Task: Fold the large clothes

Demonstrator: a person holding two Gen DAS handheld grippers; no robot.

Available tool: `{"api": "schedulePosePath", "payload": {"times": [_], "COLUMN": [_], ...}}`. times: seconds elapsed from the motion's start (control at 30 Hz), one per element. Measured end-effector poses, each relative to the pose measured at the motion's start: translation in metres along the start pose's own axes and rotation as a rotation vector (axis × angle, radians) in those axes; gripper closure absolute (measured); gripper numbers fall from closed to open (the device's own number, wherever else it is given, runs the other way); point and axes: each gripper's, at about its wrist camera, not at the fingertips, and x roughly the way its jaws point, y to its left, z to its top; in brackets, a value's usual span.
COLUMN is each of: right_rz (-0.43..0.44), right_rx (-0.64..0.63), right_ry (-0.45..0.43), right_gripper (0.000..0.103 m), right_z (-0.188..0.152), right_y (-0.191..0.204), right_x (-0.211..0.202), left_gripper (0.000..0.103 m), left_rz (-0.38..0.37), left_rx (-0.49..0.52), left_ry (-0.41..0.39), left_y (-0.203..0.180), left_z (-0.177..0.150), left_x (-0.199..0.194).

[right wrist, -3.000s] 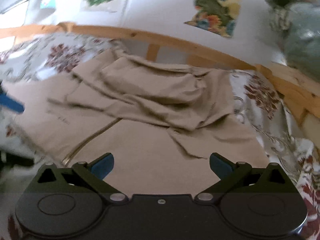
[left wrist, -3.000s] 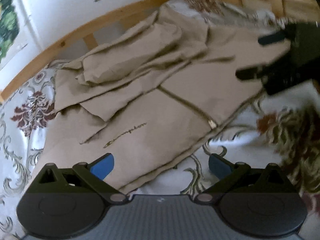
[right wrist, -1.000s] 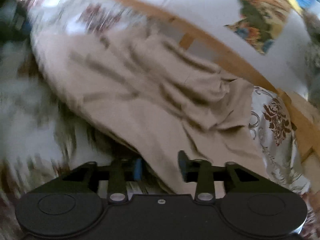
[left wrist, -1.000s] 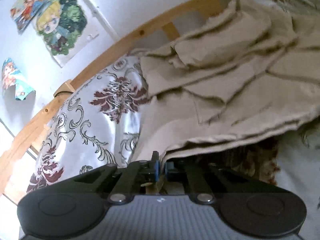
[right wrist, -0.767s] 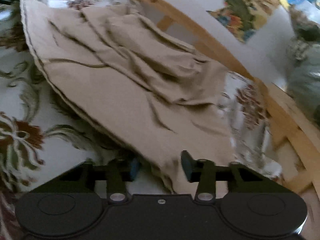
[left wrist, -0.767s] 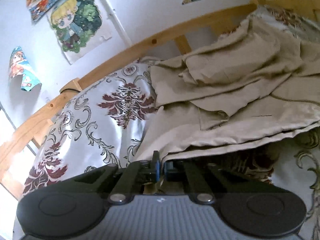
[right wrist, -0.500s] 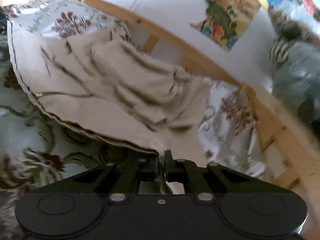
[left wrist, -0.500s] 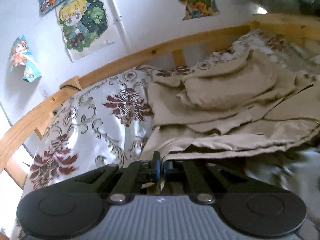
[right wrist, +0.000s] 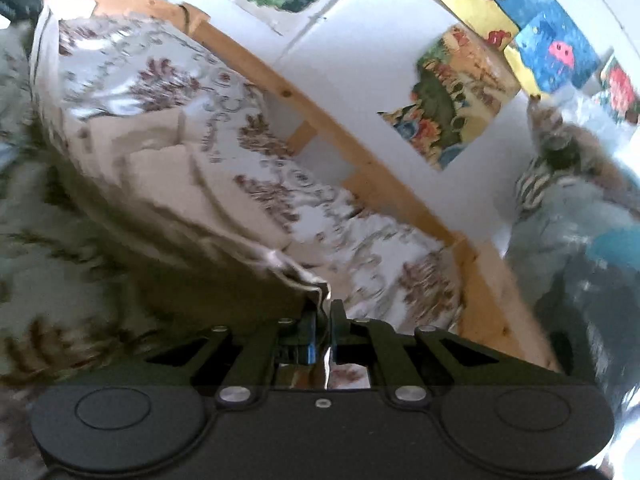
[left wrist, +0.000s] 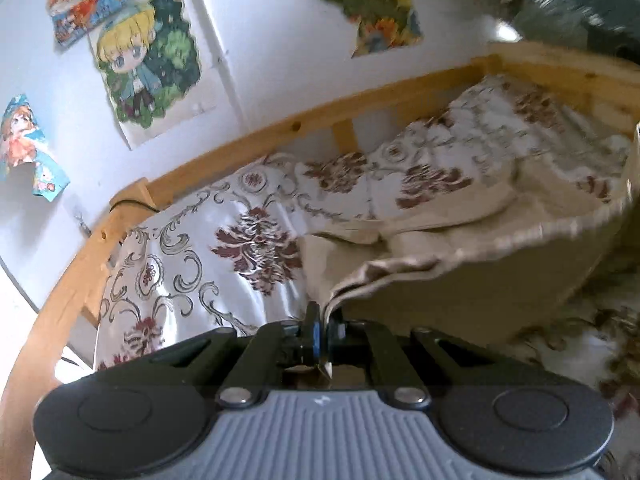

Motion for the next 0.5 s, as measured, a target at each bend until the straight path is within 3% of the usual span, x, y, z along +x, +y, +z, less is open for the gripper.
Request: {"api": "schedulePosePath", "payload": {"times": [0.1,0.23,0.3,0.37,0.5], "right_rz": [-0.054,-0.059,-0.043,-0.025,0.052], "right_rx": [-0.005,0.009,0.003,0.060,0.370], "right_ry": [0.014,0.021,0.023,0.014,-0.062], "right_gripper": [0.093,0.088,0.078,0.056,0.030], "right_z": [0.013,0.013,0.008,0.005,-0.006], "right_y": [-0.002,0.005,0.009,0.004,-0.033], "right_x": [0.052,0.122,0.153,0.171,0.165], "left_gripper": [0.100,0.100,0.100,0.100,0.100], "left_rz": [0.040,0.028,0.032,0.027,-0.006], "left_rx": [0.026,0.016,0.024,0.003,-0.082], "left_ry": [0.076,0.215,0.267,0.325,0.353], "left_y": [0.002,0.005,0.001,-0.002,0.000], "left_z": [0.023,0.042,0.042,0.038,0.033], "left_x": [0.052,0.132,0.163,0.191,0.216]}}
